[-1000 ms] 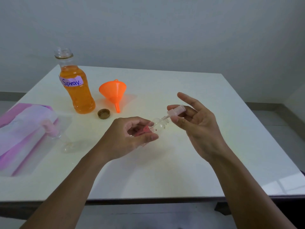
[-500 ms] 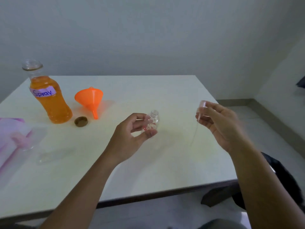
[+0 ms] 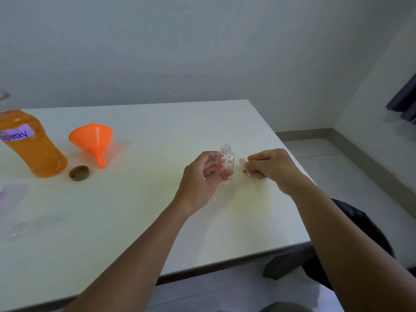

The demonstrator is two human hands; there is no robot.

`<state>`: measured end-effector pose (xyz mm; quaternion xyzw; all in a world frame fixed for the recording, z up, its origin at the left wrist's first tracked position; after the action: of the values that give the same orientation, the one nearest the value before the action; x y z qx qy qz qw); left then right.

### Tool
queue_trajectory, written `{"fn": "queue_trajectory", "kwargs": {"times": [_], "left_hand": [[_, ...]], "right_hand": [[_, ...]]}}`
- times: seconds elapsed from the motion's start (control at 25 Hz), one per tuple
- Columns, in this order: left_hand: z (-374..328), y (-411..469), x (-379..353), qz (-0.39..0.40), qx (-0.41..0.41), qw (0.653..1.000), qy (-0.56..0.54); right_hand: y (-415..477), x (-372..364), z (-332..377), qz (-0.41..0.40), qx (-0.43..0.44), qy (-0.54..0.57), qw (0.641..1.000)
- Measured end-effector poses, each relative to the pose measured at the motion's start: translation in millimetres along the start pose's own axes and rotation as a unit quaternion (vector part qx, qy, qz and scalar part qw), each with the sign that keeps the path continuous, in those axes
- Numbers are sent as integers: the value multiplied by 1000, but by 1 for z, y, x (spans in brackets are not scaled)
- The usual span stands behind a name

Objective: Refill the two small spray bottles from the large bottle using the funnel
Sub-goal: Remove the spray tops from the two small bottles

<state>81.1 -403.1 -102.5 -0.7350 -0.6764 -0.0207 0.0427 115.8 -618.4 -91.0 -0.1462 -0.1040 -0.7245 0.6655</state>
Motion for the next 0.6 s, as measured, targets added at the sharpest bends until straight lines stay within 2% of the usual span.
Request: {"fn": "queue_trajectory", "kwargs": {"times": [0.28, 0.44, 0.6], "left_hand": [[12, -1, -4, 0, 5, 1000, -3], [8, -4, -7, 1, 4, 1000, 23], [1, -5, -9, -18, -17, 998, 61]], "right_hand": [[-4, 5, -5, -19, 38, -18, 999], [-18, 2, 4, -31, 99, -121, 987], [-18, 3, 5, -53, 105, -140, 983]]}}
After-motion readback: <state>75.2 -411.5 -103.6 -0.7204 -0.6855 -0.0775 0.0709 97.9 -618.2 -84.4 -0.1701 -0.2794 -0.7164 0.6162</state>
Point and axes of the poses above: each hand's wrist, its own y-axis towards the middle knuckle, its own x-axis out of the back of the hand, z = x × y, the point moved 6 cm from there along y, towards the middle knuckle, and after that the axes turned 9 degrees about x, right-handed, at the moved point
